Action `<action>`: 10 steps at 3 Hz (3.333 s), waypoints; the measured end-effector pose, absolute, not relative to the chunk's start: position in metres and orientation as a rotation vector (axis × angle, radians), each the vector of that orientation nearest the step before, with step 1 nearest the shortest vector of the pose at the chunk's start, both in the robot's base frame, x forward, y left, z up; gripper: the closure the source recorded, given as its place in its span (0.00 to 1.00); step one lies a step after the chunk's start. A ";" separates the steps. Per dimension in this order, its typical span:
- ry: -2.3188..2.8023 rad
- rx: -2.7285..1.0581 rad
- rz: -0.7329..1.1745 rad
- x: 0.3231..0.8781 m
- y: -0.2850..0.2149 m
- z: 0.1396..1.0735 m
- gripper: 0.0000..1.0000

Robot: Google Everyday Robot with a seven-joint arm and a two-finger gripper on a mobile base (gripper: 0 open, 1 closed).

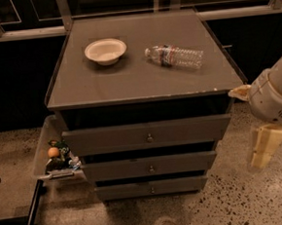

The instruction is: Open middle drawer

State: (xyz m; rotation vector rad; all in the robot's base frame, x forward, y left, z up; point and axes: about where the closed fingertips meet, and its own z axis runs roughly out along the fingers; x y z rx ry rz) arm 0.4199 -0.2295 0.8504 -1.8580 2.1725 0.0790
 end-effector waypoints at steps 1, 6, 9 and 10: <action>2.045 -1.855 0.157 0.414 -0.236 0.802 0.00; 1.957 -1.965 0.222 0.429 -0.211 0.641 0.00; 1.858 -1.976 0.214 0.451 -0.208 0.557 0.00; 1.867 -1.983 0.218 0.451 -0.205 0.551 0.00</action>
Offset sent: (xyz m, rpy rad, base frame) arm -0.0054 -0.0059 -0.0441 0.0895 -0.0343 0.0527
